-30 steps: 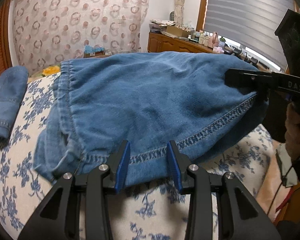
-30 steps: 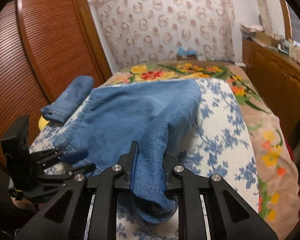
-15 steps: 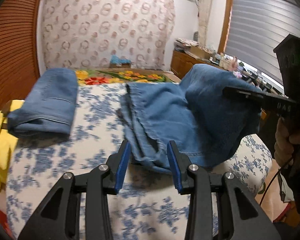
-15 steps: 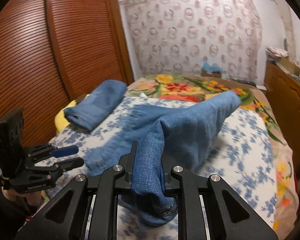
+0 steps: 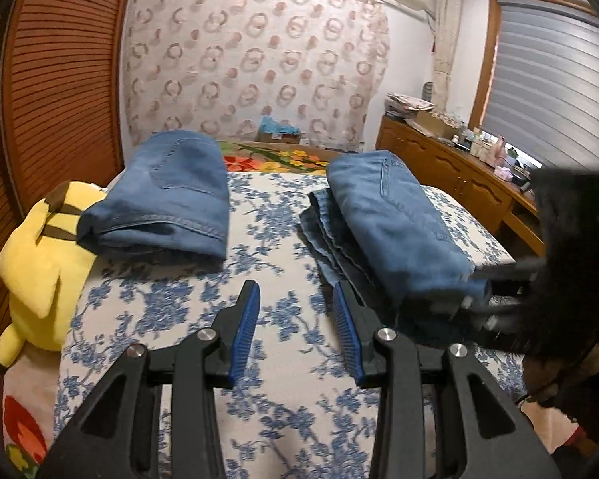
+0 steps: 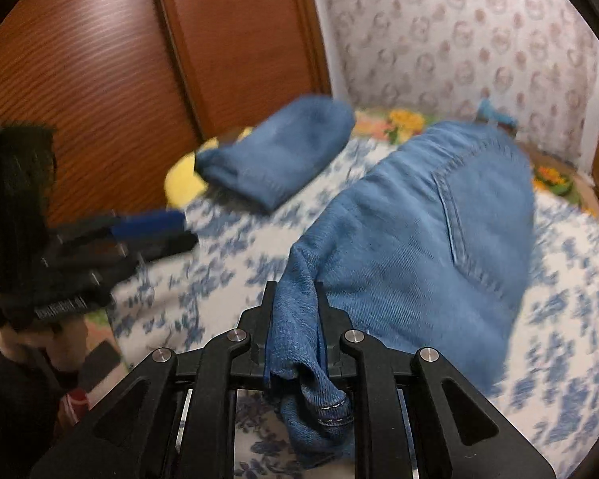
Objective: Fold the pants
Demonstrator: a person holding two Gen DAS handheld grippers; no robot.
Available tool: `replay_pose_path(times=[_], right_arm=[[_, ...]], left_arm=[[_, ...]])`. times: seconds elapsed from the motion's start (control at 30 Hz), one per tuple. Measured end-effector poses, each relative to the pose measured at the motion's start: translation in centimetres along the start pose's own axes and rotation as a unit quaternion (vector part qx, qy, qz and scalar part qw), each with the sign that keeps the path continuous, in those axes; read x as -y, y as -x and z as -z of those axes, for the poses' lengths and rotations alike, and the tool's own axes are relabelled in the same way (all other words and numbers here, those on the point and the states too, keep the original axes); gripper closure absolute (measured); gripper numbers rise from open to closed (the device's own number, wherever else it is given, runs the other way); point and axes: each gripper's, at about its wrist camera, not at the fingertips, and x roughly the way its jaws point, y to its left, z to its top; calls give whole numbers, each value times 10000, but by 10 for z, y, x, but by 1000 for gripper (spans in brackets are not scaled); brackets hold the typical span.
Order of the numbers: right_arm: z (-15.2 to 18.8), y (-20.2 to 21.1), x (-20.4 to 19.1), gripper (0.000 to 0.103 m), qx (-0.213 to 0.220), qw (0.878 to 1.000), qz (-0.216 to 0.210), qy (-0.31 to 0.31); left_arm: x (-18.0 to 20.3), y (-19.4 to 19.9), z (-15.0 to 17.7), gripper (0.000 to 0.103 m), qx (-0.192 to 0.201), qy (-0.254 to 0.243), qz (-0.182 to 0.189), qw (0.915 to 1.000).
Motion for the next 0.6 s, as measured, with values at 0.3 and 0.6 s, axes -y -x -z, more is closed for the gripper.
replay_pose_path(times=[0.3,0.6], right_arm=[[11,-9,-2,77,-206,9997,-94,-47],[-9,58,7,49,234,9988,375,193]], left_arm=[[-3,-5,-1,66,-42,65,-46,10000],[29,-17,-12,66,-161,-222,255,9993]])
